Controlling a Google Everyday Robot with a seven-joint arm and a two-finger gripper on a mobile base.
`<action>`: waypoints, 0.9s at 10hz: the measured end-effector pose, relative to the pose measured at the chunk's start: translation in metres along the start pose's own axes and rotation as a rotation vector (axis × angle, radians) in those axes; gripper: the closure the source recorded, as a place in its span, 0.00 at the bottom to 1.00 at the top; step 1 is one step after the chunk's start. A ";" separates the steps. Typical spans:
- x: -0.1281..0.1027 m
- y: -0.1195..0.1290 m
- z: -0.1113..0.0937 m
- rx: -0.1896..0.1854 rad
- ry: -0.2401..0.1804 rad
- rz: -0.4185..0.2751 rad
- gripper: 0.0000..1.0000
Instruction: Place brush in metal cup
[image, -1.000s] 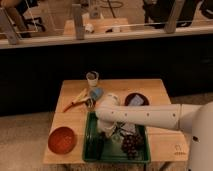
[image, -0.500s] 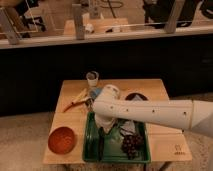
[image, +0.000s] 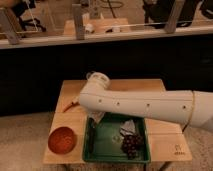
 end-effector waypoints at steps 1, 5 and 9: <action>-0.002 -0.018 0.003 0.010 0.011 -0.024 0.81; 0.012 -0.063 0.027 0.029 0.044 -0.075 0.81; 0.019 -0.081 0.067 0.025 0.012 -0.071 0.81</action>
